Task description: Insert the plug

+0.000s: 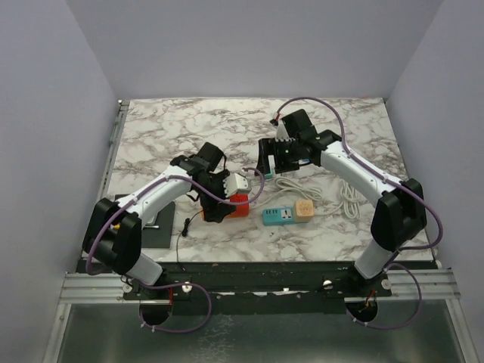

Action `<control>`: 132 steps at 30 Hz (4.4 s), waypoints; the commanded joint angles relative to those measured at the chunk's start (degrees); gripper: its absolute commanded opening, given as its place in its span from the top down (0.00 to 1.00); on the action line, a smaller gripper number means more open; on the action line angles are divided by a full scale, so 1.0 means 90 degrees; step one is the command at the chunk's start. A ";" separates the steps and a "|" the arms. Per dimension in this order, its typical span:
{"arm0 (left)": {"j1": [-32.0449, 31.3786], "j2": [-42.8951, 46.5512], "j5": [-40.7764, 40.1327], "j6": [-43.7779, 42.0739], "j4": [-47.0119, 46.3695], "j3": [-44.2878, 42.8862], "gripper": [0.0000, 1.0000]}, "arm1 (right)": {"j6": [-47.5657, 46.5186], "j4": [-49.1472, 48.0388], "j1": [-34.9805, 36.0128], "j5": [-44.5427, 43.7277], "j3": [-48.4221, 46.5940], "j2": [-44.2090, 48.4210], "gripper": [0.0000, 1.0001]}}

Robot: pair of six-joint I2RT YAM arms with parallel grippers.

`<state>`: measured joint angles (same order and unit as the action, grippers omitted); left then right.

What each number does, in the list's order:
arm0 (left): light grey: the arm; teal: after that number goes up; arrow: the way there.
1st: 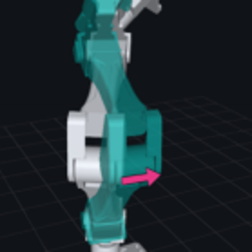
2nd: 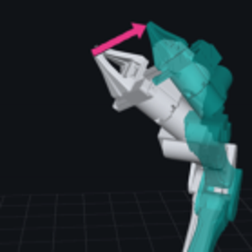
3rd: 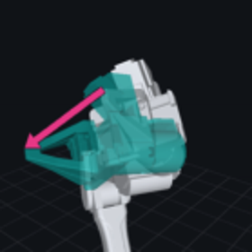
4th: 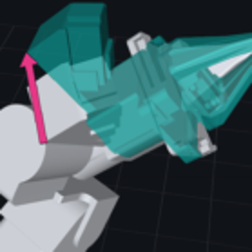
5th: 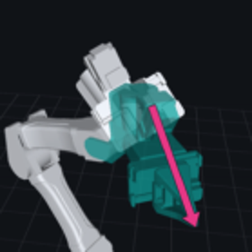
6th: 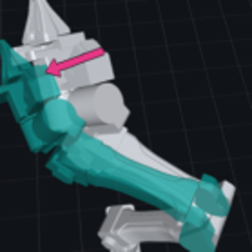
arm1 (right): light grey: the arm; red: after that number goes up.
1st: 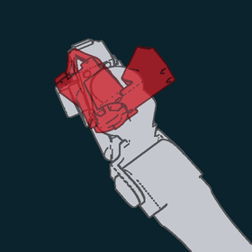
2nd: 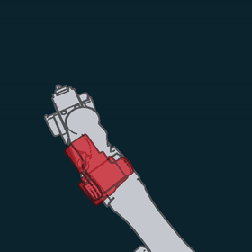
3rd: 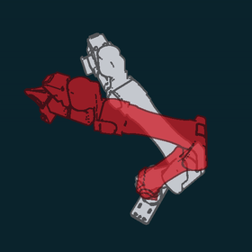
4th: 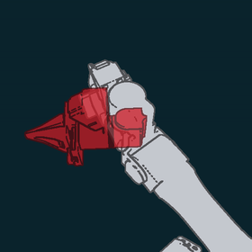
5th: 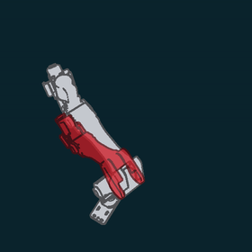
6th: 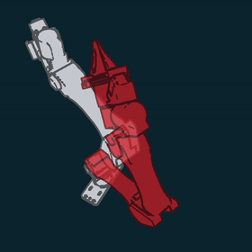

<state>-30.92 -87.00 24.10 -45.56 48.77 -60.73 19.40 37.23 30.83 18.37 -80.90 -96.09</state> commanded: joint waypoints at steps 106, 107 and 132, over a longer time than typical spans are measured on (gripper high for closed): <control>-0.0451 -0.0179 0.1546 -0.0282 -0.2375 -0.2655 0.76 | 0.1664 -0.1889 -0.1061 0.1820 0.0580 0.1496 0.51; -0.0459 -0.0191 0.1525 -0.0287 -0.2373 -0.2664 0.77 | 0.1640 -0.1849 -0.1051 0.1862 0.0547 0.1461 0.52; -0.0676 0.0084 0.0837 -0.0714 -0.2408 -0.2318 0.01 | -0.0252 0.1006 -0.0889 0.1670 -0.1257 0.0546 0.99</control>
<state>-36.40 -88.42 33.32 -52.10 27.09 -82.48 23.09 39.59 22.46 36.07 -90.04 -91.35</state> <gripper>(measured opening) 0.562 0.289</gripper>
